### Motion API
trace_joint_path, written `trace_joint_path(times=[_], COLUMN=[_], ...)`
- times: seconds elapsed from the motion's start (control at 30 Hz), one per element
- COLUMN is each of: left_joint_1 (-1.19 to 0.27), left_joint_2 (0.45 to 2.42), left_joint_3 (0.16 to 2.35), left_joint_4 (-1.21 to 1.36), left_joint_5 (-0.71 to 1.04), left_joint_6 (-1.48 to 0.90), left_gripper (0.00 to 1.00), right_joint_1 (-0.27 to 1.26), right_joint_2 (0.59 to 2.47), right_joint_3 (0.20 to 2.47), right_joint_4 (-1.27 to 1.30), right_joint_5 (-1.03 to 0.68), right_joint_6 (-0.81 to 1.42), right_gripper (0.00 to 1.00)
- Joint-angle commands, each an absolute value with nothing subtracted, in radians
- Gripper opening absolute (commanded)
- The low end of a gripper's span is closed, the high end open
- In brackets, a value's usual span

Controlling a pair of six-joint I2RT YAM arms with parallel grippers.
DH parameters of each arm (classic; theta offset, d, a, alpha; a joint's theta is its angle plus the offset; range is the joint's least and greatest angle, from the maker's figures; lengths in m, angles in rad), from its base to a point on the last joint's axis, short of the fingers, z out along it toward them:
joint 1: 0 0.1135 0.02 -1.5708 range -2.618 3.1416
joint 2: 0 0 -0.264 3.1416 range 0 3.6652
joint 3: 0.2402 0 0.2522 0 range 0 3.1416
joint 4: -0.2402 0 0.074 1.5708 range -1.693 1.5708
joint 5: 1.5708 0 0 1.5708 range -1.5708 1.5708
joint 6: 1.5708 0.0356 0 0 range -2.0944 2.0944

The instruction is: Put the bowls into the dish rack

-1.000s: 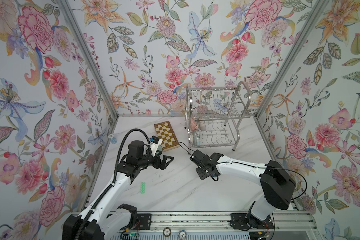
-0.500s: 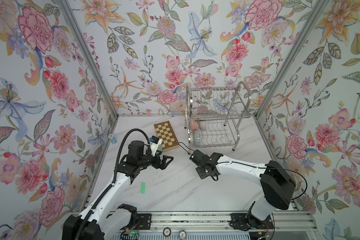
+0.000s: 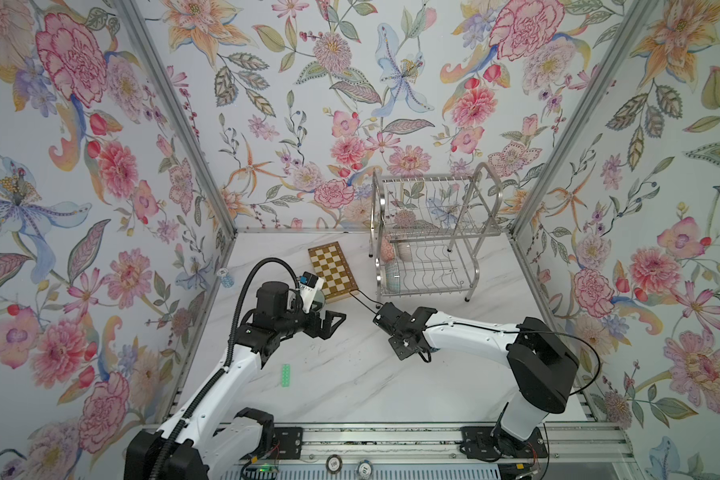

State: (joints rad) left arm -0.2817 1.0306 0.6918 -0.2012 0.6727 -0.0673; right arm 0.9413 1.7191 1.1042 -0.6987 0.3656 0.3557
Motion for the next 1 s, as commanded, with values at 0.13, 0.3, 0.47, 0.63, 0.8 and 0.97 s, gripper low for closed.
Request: trace_joint_path(times=[0.13, 0.3, 0.47, 0.63, 0.8, 0.97], left_joint_1=[-0.289, -0.289, -0.289, -0.289, -0.289, -0.289], left_joint_2=[1.04, 1.041, 1.043, 1.041, 1.038, 1.037], left_joint_3=[0.721, 0.722, 0.723, 0.723, 0.72, 0.718], left_joint_4=[-0.218, -0.217, -0.215, -0.21, -0.209, -0.205], left_joint_5=[0.663, 0.663, 0.666, 0.669, 0.672, 0.679], left_joint_6=[-0.049, -0.051, -0.052, -0.053, -0.052, -0.051], left_gripper=[0.99, 0.99, 0.99, 0.99, 0.99, 0.99], right_joint_1=[0.947, 0.947, 0.941, 0.922, 0.893, 0.857], right_joint_2=[1.753, 1.743, 1.706, 1.615, 1.469, 1.296], right_joint_3=[1.129, 1.136, 1.147, 1.129, 1.036, 0.907], right_joint_4=[-0.732, -0.733, -0.735, -0.685, -0.532, -0.316], right_joint_5=[0.393, 0.403, 0.41, 0.382, 0.293, 0.19], right_joint_6=[0.362, 0.358, 0.355, 0.354, 0.359, 0.365], right_gripper=[0.23, 0.14, 0.05, 0.0, 0.01, 0.02])
